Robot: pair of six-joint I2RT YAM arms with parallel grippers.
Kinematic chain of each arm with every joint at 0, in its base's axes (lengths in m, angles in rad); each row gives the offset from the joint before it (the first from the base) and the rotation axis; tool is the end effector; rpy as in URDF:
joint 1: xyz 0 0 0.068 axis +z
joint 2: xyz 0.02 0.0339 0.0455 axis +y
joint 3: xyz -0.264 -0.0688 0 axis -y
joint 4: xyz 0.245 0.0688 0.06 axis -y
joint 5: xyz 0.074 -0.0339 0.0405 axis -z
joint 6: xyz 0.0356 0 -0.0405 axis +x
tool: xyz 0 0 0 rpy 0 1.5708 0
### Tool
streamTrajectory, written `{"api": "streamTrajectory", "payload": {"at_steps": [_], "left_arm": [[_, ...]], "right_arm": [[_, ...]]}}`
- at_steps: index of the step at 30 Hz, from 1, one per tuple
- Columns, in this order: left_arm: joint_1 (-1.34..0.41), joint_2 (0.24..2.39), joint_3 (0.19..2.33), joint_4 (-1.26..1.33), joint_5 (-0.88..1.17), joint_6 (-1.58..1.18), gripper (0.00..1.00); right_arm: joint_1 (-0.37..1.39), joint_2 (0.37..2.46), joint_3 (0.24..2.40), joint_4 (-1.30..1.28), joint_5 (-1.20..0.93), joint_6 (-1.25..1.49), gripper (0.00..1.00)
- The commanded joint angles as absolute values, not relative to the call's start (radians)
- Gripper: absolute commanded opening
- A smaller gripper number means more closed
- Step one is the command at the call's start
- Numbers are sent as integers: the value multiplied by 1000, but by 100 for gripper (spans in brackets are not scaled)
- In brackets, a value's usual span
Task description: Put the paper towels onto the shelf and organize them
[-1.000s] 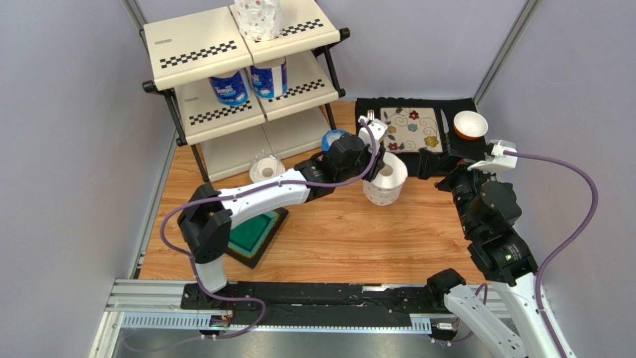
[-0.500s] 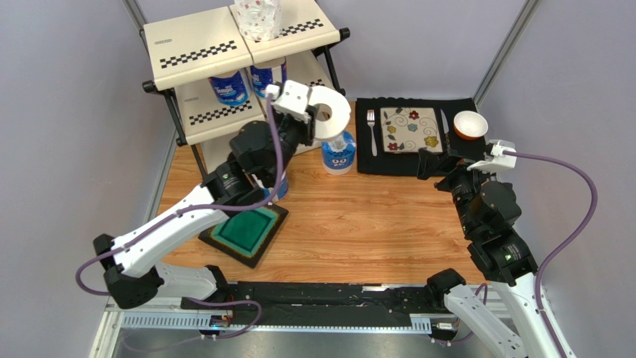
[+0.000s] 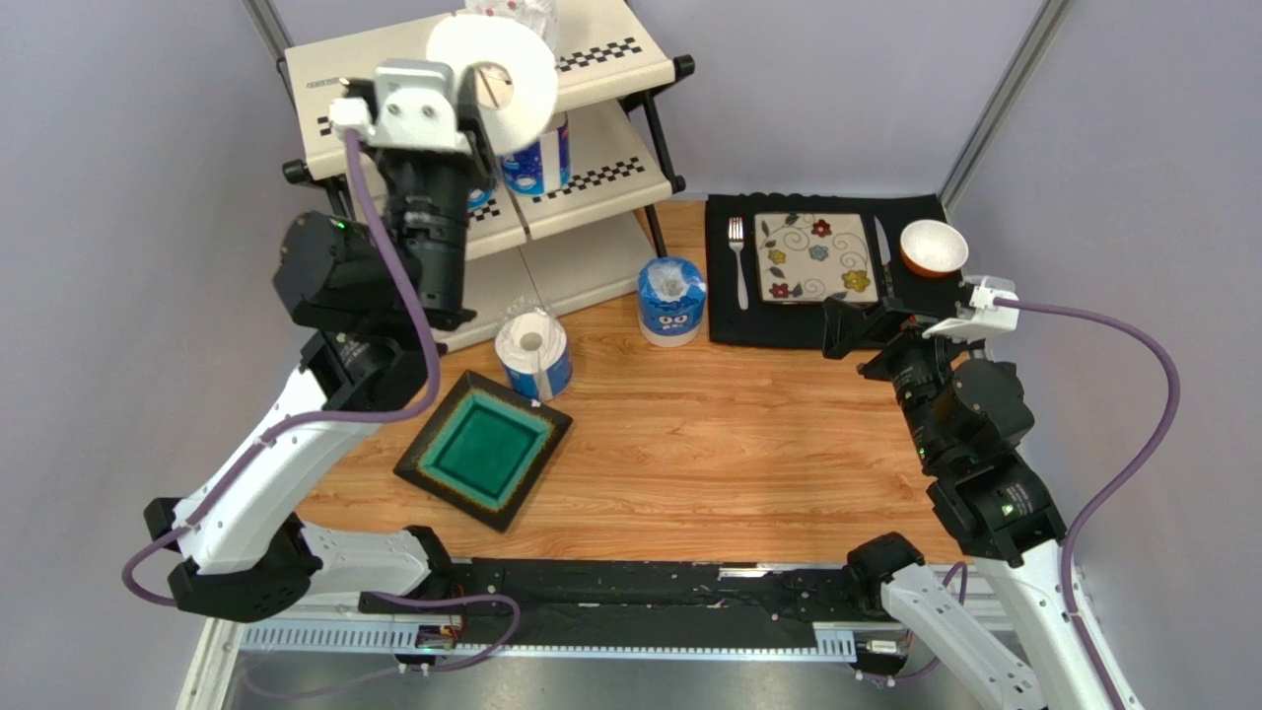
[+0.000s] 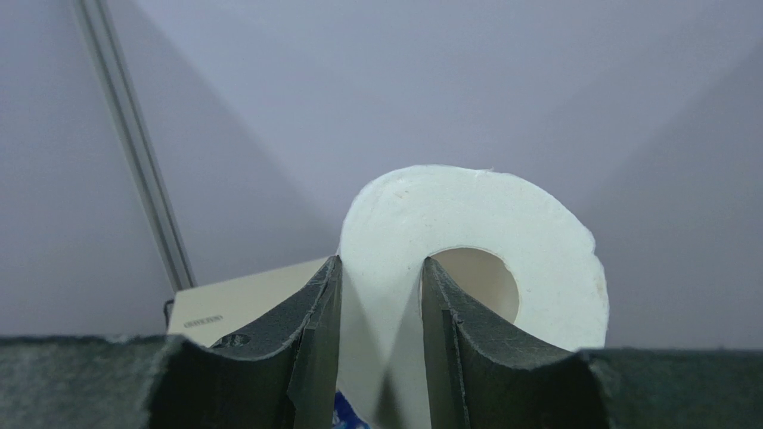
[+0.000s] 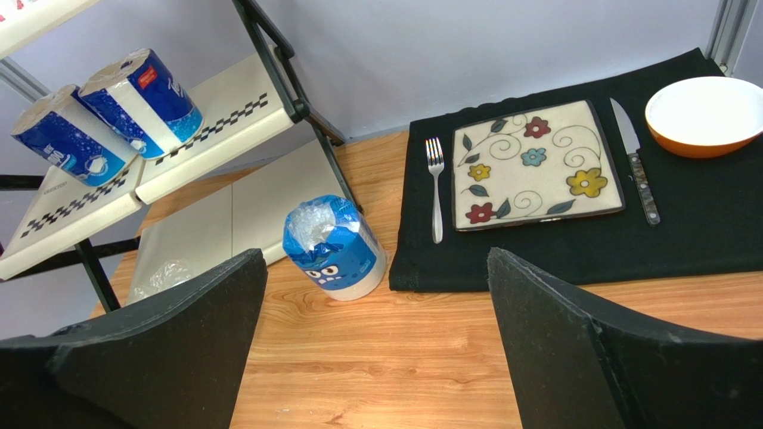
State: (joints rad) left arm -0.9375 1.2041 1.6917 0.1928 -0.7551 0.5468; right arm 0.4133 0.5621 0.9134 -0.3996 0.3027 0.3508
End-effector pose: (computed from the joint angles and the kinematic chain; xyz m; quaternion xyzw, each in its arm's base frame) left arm 0.1329 -0.1398 0.5906 0.0253 0.5199 -0.0071 0.8538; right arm 0.1085 0.0360 0.3896 0.0816 0.7186 0.1530 0.6735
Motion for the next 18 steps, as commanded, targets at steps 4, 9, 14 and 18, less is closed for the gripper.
{"api": "streamTrajectory", "payload": {"at_steps": [4,9,14,18], "left_arm": [[-799,1295,1939,135,-696,629,16],[-723,1322,1980,94,-651,583,14],[-586,1354,1979,8,-562,451,12],[-454,1359,1937,-44,-462,310,11]], "right_arm": [[411,558,914,-360,285,353,98],[413,560,919,-362,285,351,98],[413,558,916,-362,291,342,98],[413,549,916,-368,298,333,98]]}}
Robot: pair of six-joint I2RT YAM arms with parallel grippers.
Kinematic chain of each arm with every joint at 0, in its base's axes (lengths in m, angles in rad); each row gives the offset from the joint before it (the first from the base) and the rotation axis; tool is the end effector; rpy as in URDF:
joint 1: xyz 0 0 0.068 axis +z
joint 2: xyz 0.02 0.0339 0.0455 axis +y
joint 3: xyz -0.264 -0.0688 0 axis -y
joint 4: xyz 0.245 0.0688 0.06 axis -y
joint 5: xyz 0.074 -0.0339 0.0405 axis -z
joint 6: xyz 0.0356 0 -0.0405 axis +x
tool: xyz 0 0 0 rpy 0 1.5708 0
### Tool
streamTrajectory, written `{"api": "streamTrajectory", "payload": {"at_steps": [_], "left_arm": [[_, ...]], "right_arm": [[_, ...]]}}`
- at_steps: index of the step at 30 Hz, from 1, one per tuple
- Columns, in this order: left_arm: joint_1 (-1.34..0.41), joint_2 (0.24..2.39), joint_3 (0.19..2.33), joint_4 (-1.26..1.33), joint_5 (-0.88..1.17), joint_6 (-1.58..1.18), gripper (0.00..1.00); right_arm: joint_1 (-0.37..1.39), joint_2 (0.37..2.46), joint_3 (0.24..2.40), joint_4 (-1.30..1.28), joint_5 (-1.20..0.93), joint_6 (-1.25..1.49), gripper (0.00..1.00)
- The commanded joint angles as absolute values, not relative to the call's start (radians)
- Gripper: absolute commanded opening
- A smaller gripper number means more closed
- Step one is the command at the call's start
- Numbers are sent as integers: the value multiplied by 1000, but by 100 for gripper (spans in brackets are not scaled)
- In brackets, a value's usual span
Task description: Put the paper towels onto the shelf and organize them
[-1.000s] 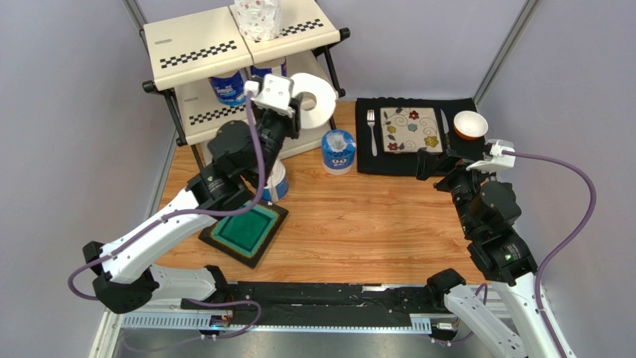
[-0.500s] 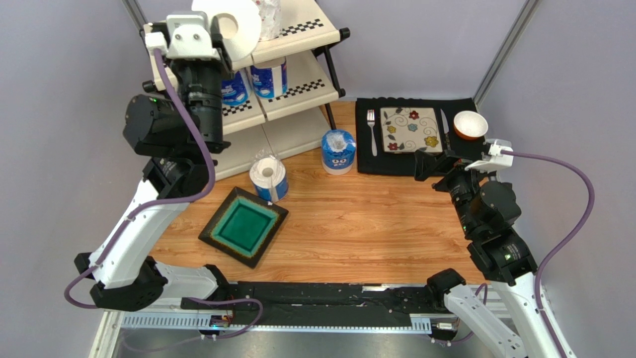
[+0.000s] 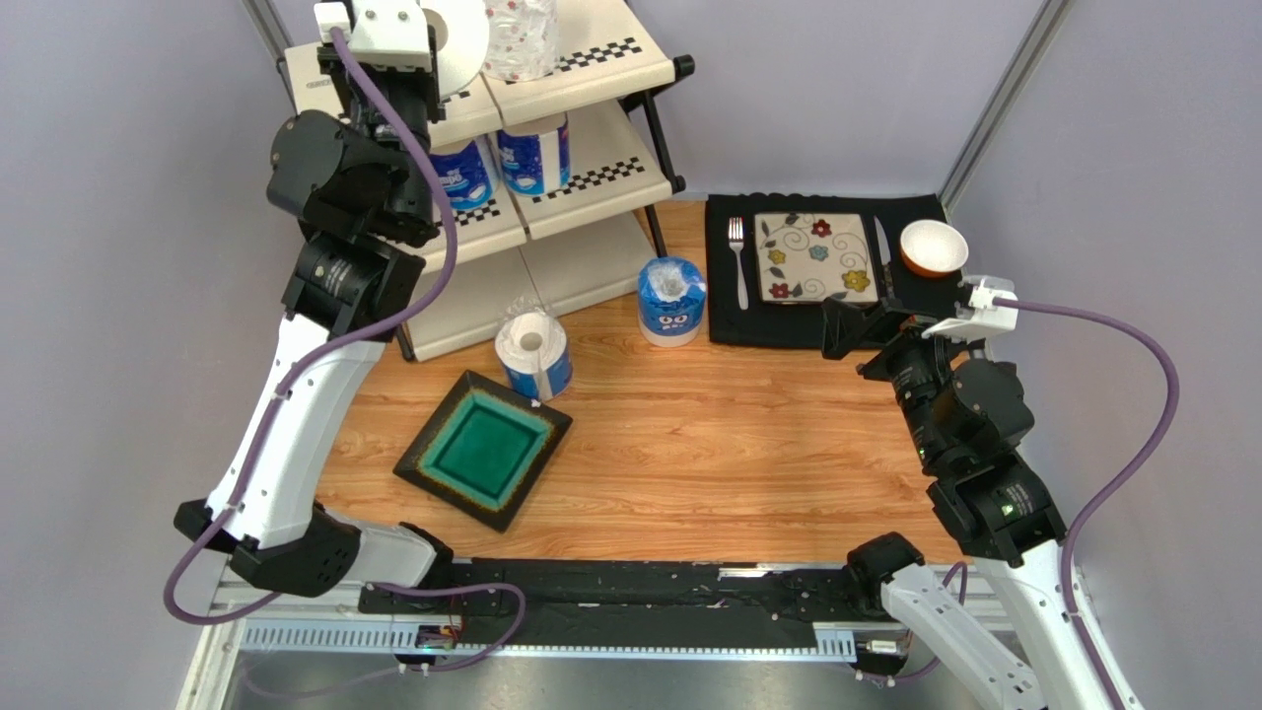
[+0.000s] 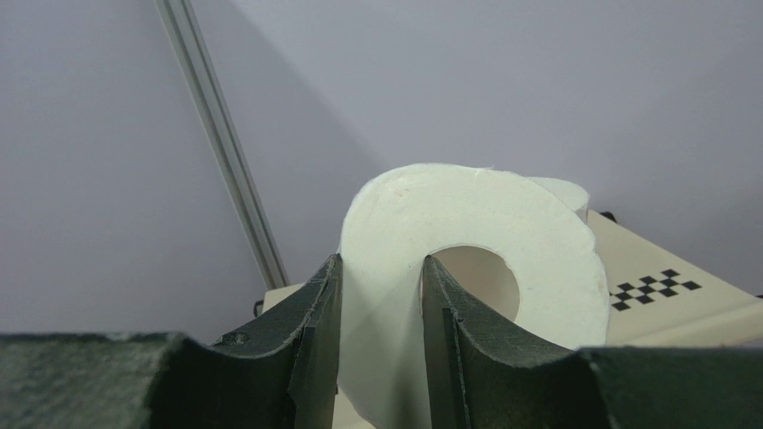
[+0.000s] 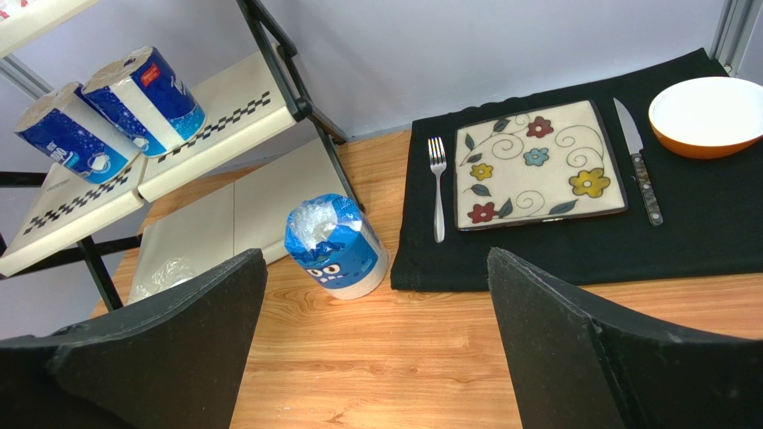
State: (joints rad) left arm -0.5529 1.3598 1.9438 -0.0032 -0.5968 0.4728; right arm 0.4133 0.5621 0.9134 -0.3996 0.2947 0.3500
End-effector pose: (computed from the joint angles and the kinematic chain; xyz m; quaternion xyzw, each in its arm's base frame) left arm 0.1999 -0.0998 0.6135 -0.0026 0.5226 0.1059 0.8460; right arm 0.1085 0.0363 0.3896 0.0786 0.7190 0.1555 0.6728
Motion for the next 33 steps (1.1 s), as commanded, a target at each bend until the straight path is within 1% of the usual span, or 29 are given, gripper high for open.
{"api": "streamTrajectory", "payload": {"at_steps": [1,7,12,19,29,33], "left_arm": [[-402,1361,1937,-66,-444,252,11],[-211,1381,1944,-112,-273,22,11],[-114,1401,1942,-115,-158,-112,11],[-38,1431,1939,-100,-54,-235,10],[-25,1453,1937,-83,-40,-265,9],[-25,1454,1921,-77,-38,-275,11]], "right_arm": [[413,548,917,-368,304,328,98],[413,545,922,-371,316,322,98],[413,549,927,-374,314,324,98],[413,561,931,-377,311,319,98],[413,563,920,-377,316,319,98],[413,560,914,-377,322,314,98]]}}
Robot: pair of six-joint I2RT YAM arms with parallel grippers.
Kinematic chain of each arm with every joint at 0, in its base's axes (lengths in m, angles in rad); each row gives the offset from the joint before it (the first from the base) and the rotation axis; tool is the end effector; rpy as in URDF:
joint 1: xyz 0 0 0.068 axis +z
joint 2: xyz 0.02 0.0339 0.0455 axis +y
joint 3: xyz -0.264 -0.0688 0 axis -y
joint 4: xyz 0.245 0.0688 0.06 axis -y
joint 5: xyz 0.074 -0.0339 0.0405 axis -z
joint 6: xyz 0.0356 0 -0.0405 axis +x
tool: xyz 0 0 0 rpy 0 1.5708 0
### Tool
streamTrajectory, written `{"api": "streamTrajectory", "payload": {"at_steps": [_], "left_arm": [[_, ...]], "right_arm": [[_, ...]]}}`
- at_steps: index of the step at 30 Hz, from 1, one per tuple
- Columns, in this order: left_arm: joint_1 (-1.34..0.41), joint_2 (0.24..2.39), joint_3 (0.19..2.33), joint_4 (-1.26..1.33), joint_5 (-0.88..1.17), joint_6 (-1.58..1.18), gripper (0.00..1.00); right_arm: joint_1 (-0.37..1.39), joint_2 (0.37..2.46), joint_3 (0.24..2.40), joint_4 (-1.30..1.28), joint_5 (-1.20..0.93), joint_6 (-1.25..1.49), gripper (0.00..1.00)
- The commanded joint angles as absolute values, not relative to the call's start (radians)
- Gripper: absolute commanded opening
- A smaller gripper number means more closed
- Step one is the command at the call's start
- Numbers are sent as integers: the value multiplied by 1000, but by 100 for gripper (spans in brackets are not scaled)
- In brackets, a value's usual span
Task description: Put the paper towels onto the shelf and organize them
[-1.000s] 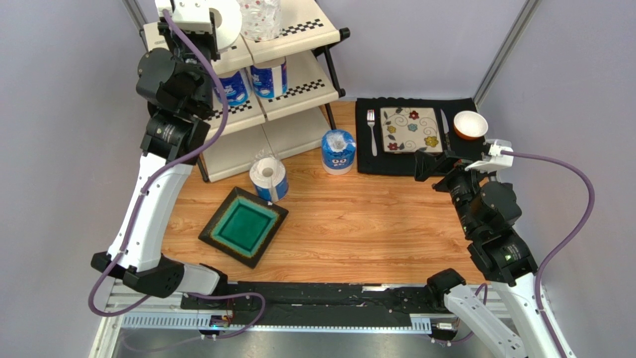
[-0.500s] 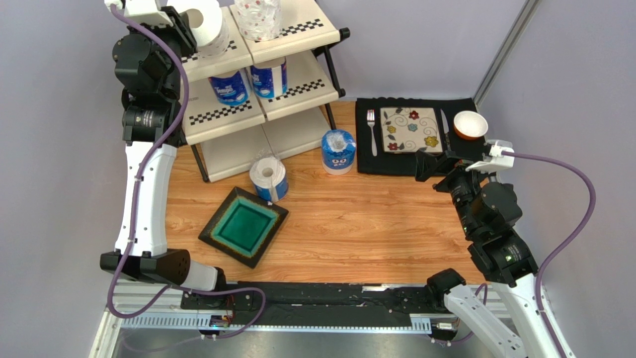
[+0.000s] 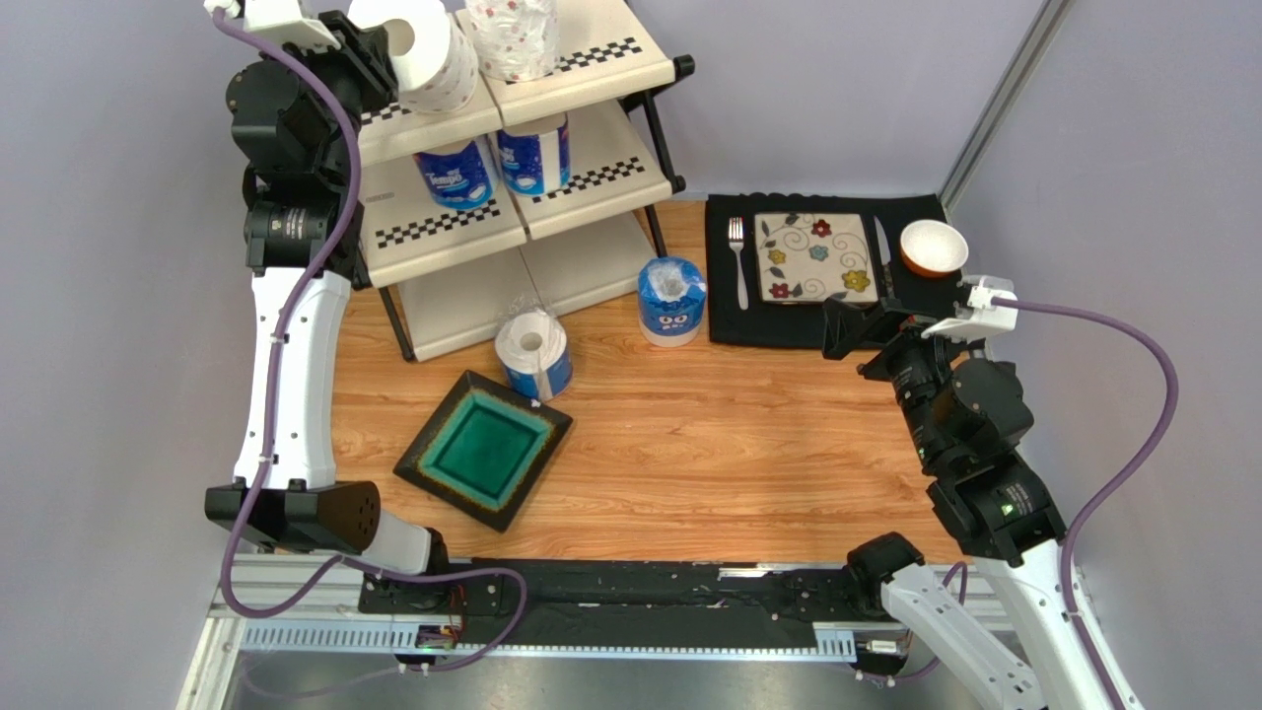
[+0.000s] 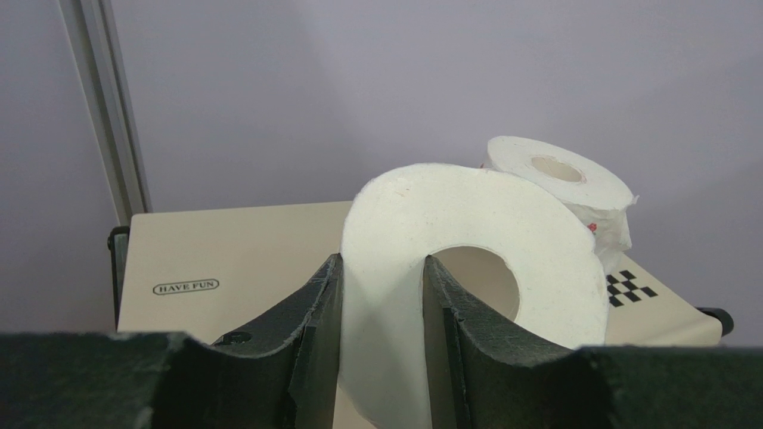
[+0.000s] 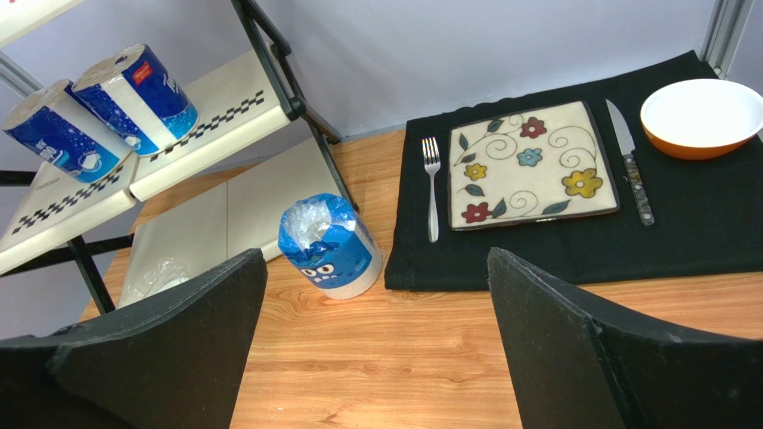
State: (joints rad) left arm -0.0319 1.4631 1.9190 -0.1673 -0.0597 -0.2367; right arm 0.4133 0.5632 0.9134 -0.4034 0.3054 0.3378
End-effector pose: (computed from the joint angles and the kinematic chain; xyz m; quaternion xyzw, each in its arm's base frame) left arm 0.2901 -0.0071 0.5689 -0.0849 0.5922 -0.0896 0.7963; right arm 0.1088 0.0360 0.3891 0.0775 0.7207 0.1467 0.6731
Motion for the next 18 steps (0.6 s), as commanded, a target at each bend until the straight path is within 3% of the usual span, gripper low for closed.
{"api": "streamTrajectory", "payload": {"at_steps": [1,14,18], "left_arm": [[-25,1451,1914,-72,-38,-276,12],[-25,1463,1884,-45,-64,-272,16],[-25,1470,1878,-38,-74,-273,23]], "right_arm": [[411,560,914,-377,324,314,98],[413,560,904,-379,334,308,98],[413,568,904,-377,333,310,98]]}}
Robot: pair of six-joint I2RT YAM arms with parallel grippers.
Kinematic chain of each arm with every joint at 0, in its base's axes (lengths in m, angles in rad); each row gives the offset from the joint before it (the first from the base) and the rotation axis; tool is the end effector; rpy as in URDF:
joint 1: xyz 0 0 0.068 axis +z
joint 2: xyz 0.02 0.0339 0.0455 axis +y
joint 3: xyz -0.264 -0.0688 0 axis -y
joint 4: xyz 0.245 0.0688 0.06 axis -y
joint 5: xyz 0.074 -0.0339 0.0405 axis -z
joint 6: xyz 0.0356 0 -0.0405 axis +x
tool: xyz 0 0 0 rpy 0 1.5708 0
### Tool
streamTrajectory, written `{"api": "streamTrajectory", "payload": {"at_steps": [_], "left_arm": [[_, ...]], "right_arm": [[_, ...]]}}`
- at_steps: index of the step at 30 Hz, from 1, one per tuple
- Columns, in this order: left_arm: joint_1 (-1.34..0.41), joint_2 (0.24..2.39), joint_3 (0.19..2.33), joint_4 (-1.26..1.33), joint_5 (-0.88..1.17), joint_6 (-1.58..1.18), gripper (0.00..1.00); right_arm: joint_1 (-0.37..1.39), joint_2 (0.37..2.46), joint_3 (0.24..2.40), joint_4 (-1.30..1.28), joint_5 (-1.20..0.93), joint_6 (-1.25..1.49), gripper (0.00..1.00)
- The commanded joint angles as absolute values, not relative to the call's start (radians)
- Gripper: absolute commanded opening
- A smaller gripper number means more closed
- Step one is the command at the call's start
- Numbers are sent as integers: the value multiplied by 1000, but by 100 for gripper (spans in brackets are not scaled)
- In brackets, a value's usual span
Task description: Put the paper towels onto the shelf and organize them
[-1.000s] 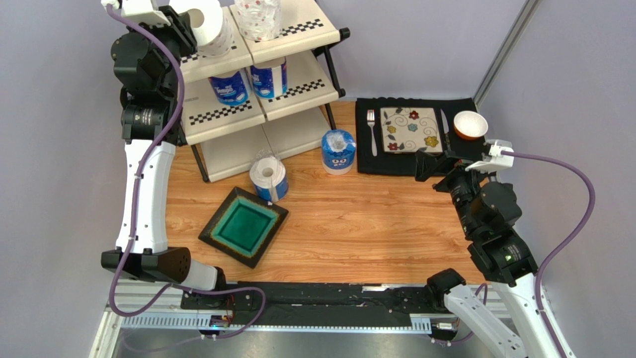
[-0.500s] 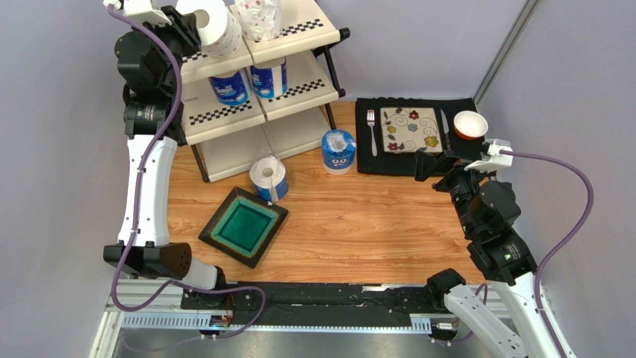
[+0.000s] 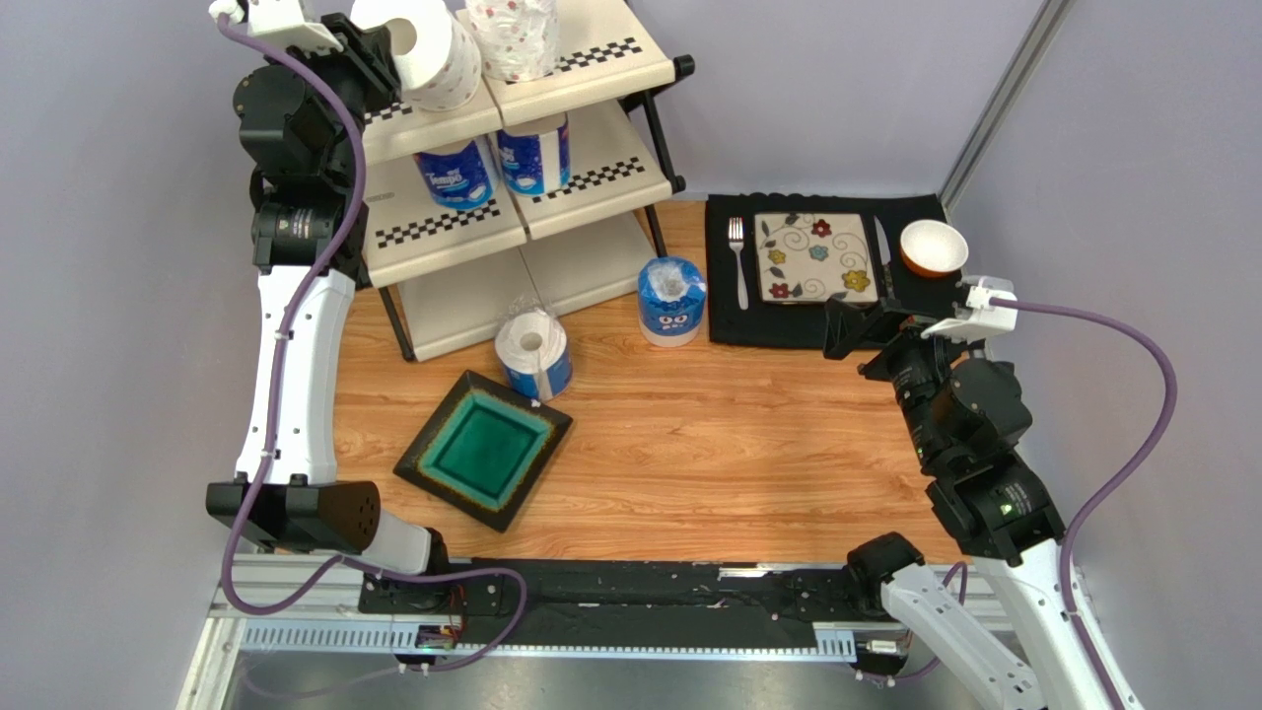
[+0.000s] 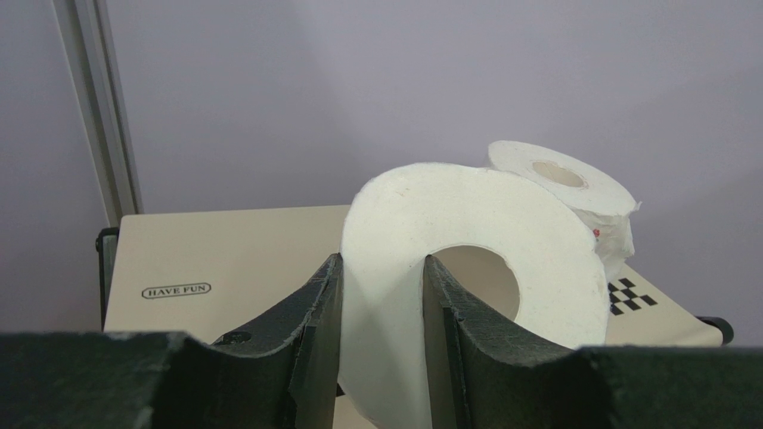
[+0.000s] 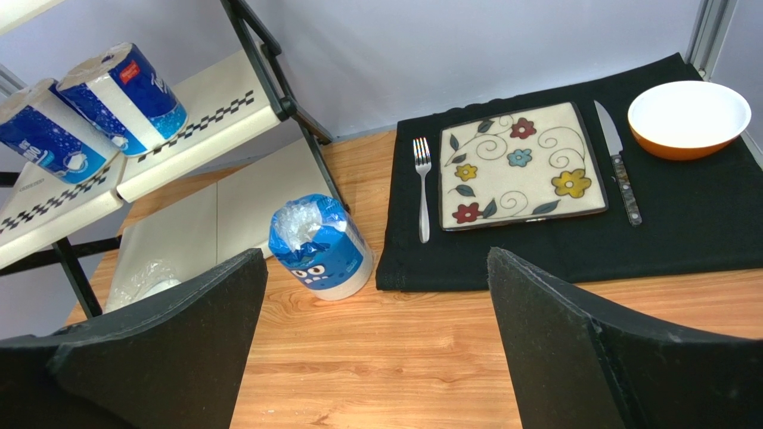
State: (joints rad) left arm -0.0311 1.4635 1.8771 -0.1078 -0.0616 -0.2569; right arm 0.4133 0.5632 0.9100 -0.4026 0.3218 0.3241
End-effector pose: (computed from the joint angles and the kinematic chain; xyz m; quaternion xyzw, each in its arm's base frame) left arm 0.2963 -0.0070 0.5624 -0.0912 0.5843 -0.0977 0.8004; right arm 0.1093 0.0356 0.3881 0.0780 0.7214 0.1359 0.6746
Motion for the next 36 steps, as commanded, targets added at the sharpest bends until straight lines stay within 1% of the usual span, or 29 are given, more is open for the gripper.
{"api": "streamTrajectory", "payload": {"at_steps": [1,2,7,10,11,13,14,16,17,20,26,34,36], "left_arm": [[-25,1471,1878,-35,-80,-272,24],[-25,1471,1878,-37,-83,-270,27],[-25,1473,1878,-32,-98,-264,31],[-25,1476,1881,-31,-100,-259,37],[-25,1477,1879,-29,-100,-262,42],[-25,1482,1878,-26,-95,-268,46],[-25,1485,1878,-18,-94,-275,50],[-25,1491,1878,-14,-91,-284,53],[-25,1494,1878,-8,-89,-290,56],[-25,1503,1878,-5,-86,-301,62],[-25,1502,1850,43,-81,-310,70],[-25,1491,1845,61,-55,-325,72],[-25,1483,1850,67,-49,-344,74]], "right_arm": [[413,568,905,-376,334,310,98],[413,569,904,-377,334,308,98],[413,568,904,-377,334,308,98],[413,569,903,-376,334,307,98],[413,568,904,-377,336,307,98],[413,568,905,-377,341,304,98],[413,569,907,-376,344,302,98],[413,568,907,-377,344,298,98],[413,568,908,-379,345,296,98],[413,569,905,-377,345,291,98],[413,578,904,-377,339,291,98],[410,591,903,-373,325,298,98],[413,591,905,-373,324,298,98]]}}
